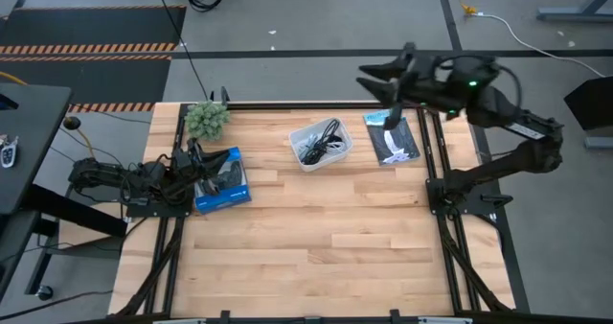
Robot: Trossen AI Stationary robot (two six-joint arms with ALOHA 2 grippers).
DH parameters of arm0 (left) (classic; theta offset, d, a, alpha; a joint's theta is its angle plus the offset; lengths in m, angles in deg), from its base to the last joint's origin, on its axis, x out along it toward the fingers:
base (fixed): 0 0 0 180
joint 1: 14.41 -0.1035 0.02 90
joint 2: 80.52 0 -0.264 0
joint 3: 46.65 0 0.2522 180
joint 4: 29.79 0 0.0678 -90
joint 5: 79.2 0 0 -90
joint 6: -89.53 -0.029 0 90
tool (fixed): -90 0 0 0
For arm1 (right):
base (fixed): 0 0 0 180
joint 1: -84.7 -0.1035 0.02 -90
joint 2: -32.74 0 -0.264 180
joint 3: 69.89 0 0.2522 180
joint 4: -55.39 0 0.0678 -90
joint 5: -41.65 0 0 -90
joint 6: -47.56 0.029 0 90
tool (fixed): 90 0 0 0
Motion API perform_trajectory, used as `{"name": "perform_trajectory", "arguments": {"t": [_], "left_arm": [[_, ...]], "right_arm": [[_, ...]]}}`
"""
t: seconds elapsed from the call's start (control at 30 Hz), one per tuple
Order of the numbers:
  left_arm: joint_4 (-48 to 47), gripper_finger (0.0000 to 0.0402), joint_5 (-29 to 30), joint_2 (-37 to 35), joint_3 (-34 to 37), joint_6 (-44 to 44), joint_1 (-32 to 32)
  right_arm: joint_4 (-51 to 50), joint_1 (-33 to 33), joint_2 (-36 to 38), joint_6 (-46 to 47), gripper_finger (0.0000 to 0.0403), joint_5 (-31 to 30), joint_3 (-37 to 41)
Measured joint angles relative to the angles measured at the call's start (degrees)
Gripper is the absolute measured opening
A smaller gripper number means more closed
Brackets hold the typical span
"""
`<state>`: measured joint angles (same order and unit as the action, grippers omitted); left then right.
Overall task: Pick and place USB-C Cables
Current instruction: Return to Home Position
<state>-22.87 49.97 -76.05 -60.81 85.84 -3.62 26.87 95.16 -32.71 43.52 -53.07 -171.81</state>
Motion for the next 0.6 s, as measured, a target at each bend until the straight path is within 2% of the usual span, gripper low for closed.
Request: {"name": "perform_trajectory", "arguments": {"t": [0.43,0.6], "left_arm": [[0.0,0.0043,0.0,0.0,0.0,0.0,0.0],[0.0,0.0043,0.0,0.0,0.0,0.0,0.0]], "right_arm": [[-3.2,0.9,10.4,-0.6,0.0131,1.1,0.0],[-7.4,0.9,14.1,0.6,0.0112,0.9,0.0]]}}
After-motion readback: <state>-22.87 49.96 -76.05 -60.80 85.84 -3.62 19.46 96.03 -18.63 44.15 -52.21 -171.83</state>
